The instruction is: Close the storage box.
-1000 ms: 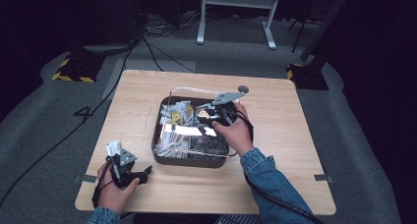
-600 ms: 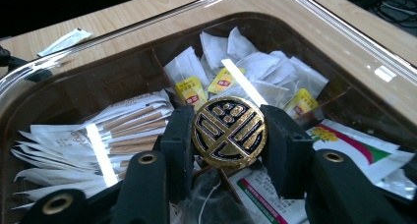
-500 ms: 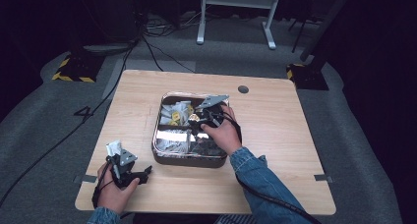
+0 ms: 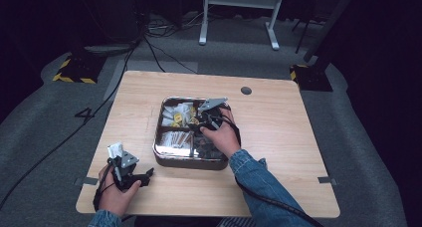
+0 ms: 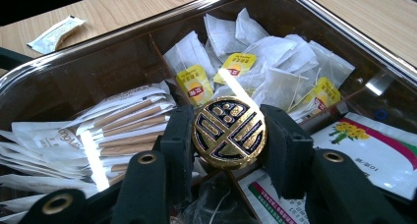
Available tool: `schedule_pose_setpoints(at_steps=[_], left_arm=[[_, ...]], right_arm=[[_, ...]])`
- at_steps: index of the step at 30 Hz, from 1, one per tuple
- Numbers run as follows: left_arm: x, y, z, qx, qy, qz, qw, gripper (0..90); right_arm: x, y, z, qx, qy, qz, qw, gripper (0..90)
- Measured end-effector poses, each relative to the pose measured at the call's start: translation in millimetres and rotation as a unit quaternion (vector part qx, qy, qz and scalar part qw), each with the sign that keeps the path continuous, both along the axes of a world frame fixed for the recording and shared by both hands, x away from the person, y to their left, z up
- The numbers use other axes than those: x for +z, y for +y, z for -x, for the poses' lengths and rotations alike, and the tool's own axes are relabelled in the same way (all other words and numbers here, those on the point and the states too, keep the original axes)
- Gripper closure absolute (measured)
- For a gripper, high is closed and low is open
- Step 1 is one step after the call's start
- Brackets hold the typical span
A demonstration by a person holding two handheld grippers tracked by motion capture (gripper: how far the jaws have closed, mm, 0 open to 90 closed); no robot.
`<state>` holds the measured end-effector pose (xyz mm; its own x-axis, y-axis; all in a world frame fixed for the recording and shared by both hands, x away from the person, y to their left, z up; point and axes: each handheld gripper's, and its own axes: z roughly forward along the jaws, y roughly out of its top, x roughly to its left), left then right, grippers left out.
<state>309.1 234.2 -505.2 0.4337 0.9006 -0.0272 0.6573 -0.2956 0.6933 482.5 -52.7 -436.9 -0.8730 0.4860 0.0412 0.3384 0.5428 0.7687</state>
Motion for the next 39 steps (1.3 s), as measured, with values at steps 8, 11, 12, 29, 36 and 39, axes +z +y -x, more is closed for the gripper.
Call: schedule_pose_setpoints(at_steps=[8, 11, 12, 29, 36, 39], left_arm=[[0.0, 0.0, 0.0, 0.0, 0.0, 0.0, 1.0, 17.0], [0.0, 0.0, 0.0, 0.0, 0.0, 0.0, 1.0, 17.0], [0.0, 0.0, 0.0, 0.0, 0.0, 0.0, 1.0, 17.0], [0.0, 0.0, 0.0, 0.0, 0.0, 0.0, 1.0, 17.0], [0.0, 0.0, 0.0, 0.0, 0.0, 0.0, 1.0, 17.0], [0.0, 0.0, 0.0, 0.0, 0.0, 0.0, 1.0, 17.0]], right_arm=[[-0.5, -0.5, 1.3, 0.004, 0.001, 0.003, 1.0, 58.7], [-0.5, -1.9, 1.9, 0.004, 0.004, 0.005, 1.0, 58.7], [-0.5, -1.9, 1.9, 0.004, 0.004, 0.005, 1.0, 58.7], [-2.3, -2.3, 2.6, -0.004, 0.009, 0.011, 0.9999, 58.6], [-2.5, -1.1, 3.0, -0.004, 0.004, 0.014, 0.9999, 58.5], [-2.2, -1.2, 3.6, -0.003, 0.008, 0.014, 0.9999, 58.5]])
